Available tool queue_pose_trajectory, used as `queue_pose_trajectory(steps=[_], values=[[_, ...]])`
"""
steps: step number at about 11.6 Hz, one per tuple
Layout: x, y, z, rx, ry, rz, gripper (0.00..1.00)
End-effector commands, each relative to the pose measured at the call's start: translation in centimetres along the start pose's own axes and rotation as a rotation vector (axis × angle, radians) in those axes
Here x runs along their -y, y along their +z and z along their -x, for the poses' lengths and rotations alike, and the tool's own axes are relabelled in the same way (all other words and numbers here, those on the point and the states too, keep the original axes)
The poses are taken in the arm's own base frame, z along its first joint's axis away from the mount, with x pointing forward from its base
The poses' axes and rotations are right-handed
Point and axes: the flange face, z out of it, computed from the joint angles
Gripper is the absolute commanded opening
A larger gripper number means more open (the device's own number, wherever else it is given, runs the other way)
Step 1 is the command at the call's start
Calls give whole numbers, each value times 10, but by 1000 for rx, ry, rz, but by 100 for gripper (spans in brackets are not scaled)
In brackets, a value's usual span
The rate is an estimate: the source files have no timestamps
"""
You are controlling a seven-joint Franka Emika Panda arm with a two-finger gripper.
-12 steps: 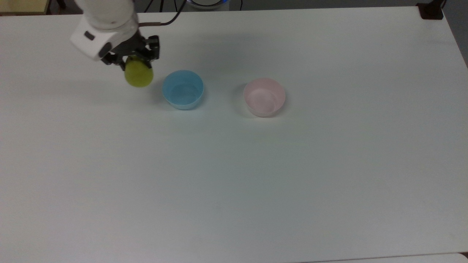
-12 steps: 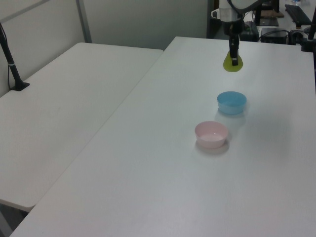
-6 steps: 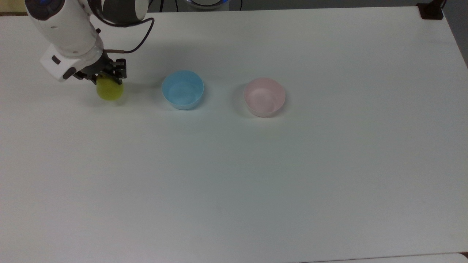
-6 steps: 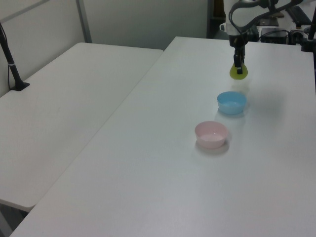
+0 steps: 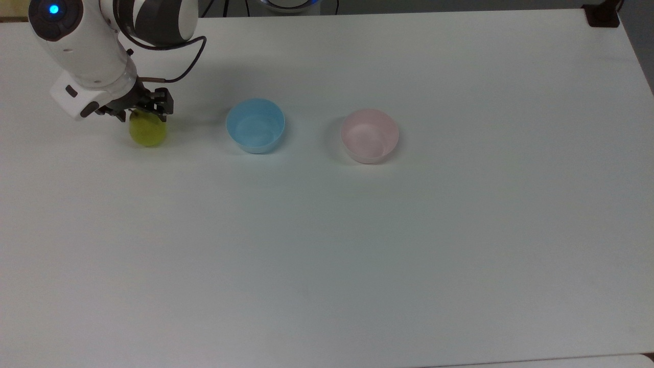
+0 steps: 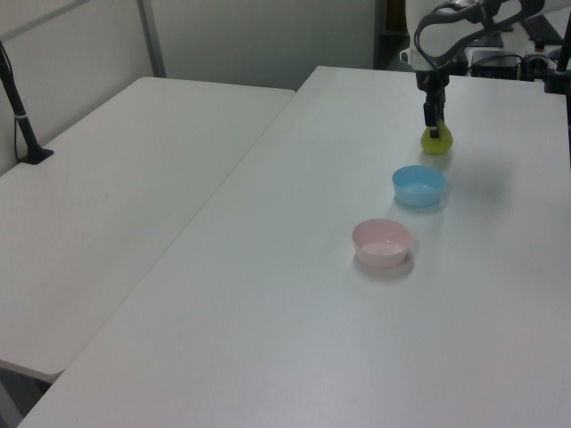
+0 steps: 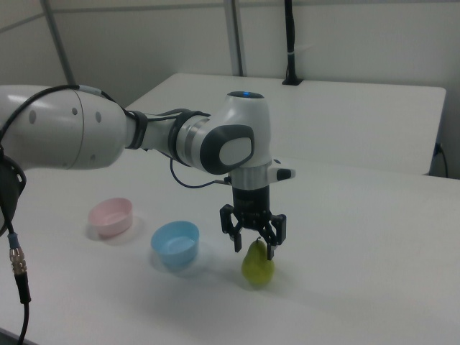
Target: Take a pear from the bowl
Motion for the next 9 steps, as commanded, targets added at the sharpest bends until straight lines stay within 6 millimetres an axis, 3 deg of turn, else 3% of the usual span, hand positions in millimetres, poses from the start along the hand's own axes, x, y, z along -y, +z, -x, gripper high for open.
queue_pose_trajectory(steps=[1, 4, 6, 7, 9], values=[[34, -42, 6, 2, -34, 19, 100], [109, -109, 13, -32, -26, 48, 100], [166, -156, 28, -54, -19, 62, 100], [189, -178, 40, -52, -12, 64, 100], [214, -222, 72, -83, -17, 57, 100]])
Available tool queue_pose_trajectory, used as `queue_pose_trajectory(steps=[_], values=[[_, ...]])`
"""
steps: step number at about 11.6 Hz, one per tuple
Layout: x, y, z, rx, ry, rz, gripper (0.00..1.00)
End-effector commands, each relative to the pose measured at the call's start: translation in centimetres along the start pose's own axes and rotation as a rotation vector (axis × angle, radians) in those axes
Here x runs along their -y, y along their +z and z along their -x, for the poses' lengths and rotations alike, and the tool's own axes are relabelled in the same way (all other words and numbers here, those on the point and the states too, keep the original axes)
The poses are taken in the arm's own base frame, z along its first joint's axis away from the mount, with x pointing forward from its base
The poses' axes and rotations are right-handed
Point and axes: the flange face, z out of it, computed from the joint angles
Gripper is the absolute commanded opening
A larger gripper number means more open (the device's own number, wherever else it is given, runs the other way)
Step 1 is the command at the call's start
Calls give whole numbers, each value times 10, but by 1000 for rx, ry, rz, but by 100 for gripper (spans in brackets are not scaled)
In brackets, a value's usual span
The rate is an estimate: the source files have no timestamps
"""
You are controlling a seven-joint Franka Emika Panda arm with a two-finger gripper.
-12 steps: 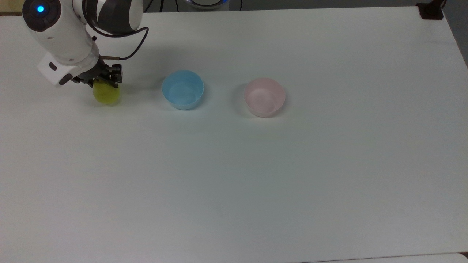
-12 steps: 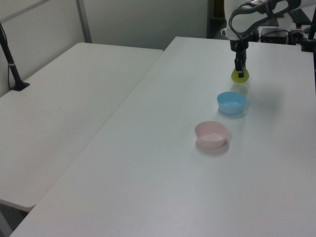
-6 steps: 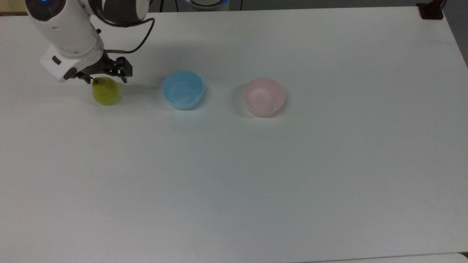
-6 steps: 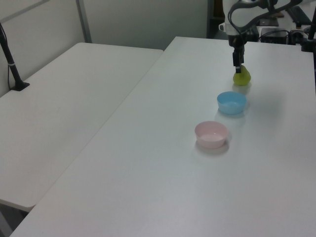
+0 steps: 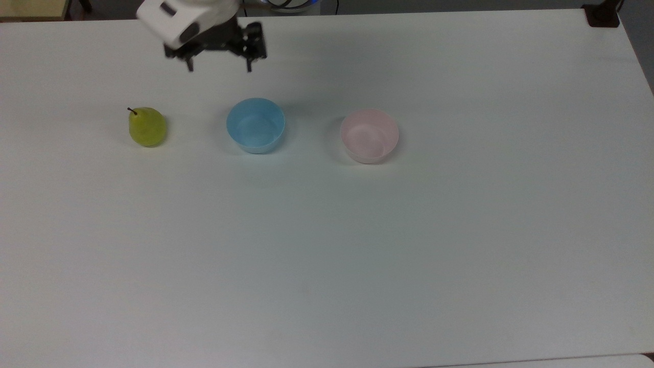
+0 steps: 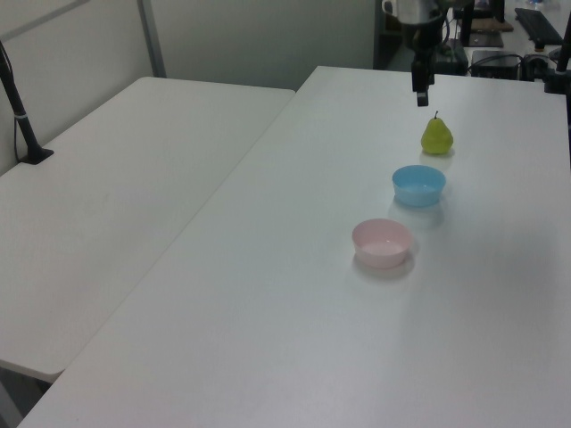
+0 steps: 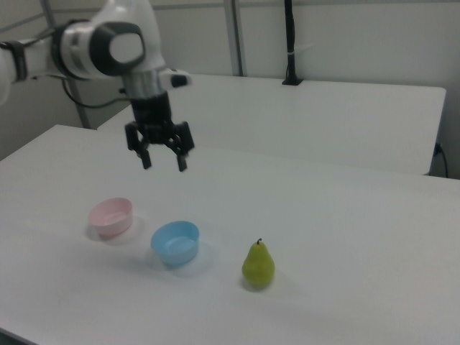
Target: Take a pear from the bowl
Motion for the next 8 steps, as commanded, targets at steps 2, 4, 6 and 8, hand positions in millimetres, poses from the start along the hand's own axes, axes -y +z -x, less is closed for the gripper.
queue_pose_trajectory(steps=[2, 4, 6, 8], values=[[44, -76, 52, -70, 29, -45, 100], [56, -86, 55, -92, 30, -51, 100], [53, -88, 54, -96, 58, -58, 100], [53, -87, 54, -92, 66, -58, 100]])
